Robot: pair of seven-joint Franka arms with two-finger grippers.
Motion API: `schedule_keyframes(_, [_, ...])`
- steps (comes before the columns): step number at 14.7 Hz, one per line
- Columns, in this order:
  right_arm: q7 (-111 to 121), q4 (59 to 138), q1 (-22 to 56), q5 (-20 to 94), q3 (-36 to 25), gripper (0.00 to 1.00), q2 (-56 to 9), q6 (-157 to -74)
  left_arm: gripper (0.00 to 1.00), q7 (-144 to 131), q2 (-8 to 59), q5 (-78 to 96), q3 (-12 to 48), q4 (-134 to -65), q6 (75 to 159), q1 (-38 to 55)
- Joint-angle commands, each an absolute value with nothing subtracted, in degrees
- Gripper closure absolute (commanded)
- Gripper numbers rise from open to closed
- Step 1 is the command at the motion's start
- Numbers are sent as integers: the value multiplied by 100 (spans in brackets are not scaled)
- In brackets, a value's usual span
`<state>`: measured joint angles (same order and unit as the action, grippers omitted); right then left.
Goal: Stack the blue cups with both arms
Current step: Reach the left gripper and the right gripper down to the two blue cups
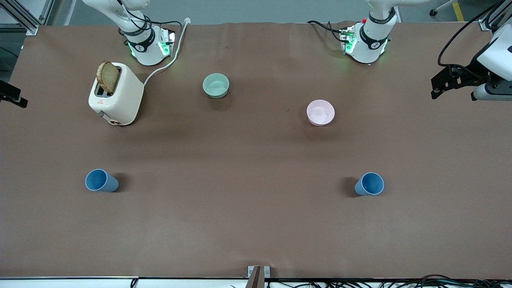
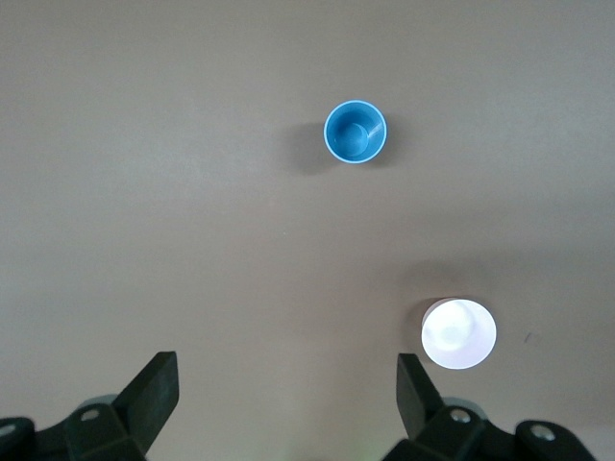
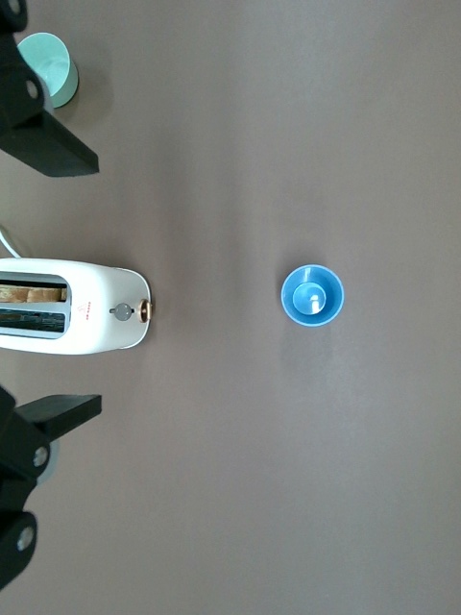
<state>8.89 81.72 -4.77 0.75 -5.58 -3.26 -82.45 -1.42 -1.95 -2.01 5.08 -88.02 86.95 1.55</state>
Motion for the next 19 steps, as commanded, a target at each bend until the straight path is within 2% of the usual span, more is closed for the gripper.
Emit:
schedule_keyframes(1, [958,8226,-632,88,-466,0,-308,-8235,0,-115,-123,-299,501,-8614,8648,150])
schedule_keyframes(3, [958,8235,-624,97,-457,0,-308,-8183,0,-97,8,-299,501,-8613,8648,141])
schedule_keyframes(6, [949,8227,-563,97,-457,0,-308,-8191,0,-123,735,-273,492,-8219,8727,132])
schedule_keyframes(8, [949,8209,-571,97,-457,0,-316,-8200,0,-263,1062,-194,492,-8357,9435,132])
schedule_keyframes(11, [949,8183,-606,166,-466,0,-412,-8383,0,-527,1475,-220,501,-9033,10552,158])
schedule_keyframes(14, [958,8218,-633,290,-475,0,-903,-8989,0,-597,1958,-246,501,-9570,11668,167])
schedule_keyframes(16, [967,8244,-624,281,-483,0,-1491,-9481,0,-703,2100,-246,510,-10053,12651,202])
schedule_keyframes(17, [993,8305,-641,281,-483,0,-1764,-9771,0,-738,2266,-255,510,-10098,12856,211])
schedule_keyframes(19, [1448,8498,-799,281,-483,0,-2221,-10499,11,-800,2591,-264,501,-10081,13173,220])
